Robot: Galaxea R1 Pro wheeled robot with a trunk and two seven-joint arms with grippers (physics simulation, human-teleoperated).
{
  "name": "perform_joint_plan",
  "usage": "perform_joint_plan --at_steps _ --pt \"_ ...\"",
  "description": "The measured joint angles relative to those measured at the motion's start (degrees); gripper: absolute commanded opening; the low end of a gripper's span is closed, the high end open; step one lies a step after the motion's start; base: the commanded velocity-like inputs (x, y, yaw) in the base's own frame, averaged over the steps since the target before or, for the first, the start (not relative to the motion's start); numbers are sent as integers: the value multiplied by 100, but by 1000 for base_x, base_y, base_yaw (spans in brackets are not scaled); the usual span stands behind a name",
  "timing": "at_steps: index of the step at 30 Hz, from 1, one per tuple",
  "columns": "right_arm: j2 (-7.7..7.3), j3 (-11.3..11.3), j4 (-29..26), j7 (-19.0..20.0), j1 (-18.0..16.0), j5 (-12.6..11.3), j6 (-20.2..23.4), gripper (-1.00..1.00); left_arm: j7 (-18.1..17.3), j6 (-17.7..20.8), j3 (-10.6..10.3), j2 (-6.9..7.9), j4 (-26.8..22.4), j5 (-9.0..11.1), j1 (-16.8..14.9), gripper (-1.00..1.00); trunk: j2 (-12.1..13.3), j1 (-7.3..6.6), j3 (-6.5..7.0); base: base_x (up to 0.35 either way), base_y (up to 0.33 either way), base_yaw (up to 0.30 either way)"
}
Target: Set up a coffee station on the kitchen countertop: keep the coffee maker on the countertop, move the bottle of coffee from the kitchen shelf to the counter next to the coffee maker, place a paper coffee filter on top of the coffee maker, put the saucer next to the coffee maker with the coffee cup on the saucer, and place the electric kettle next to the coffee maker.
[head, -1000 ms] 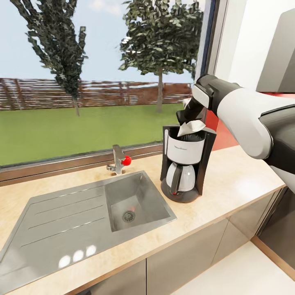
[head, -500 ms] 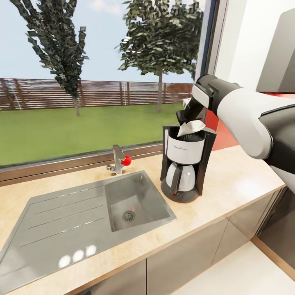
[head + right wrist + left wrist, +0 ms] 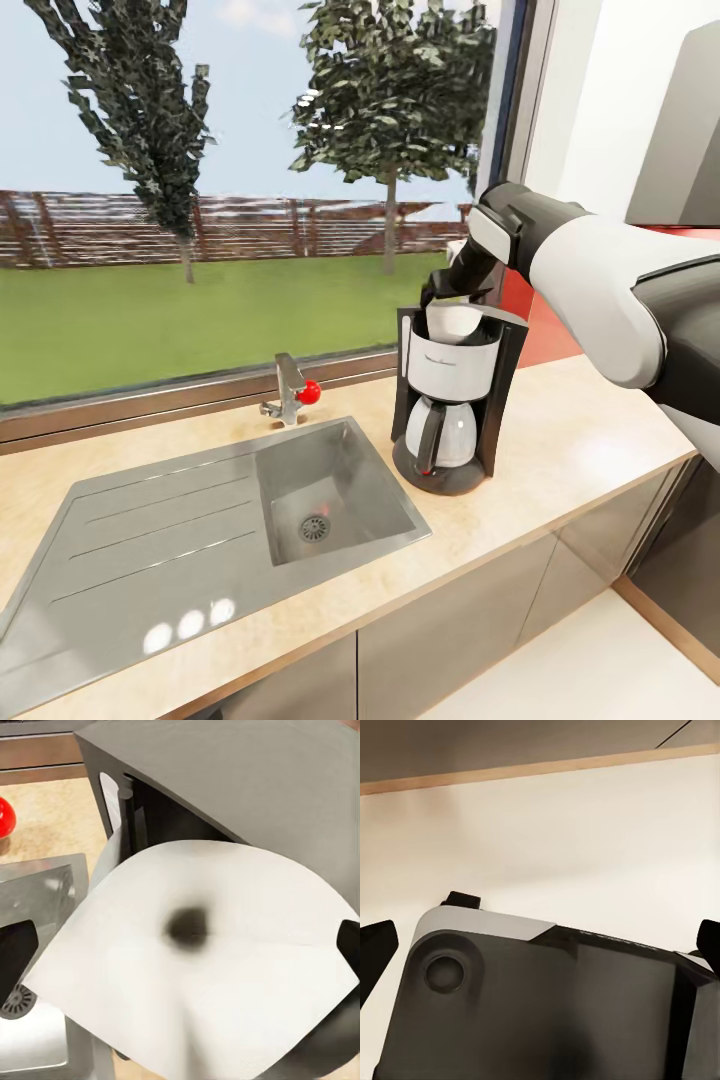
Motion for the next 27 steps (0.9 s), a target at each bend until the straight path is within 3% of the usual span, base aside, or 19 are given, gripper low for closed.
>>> perform_joint_plan --at_steps 27 --pt "-68 1 -124 5 -33 -4 -19 100 -1 3 0 0 0 6 0 100 0 0 0 0 0 0"
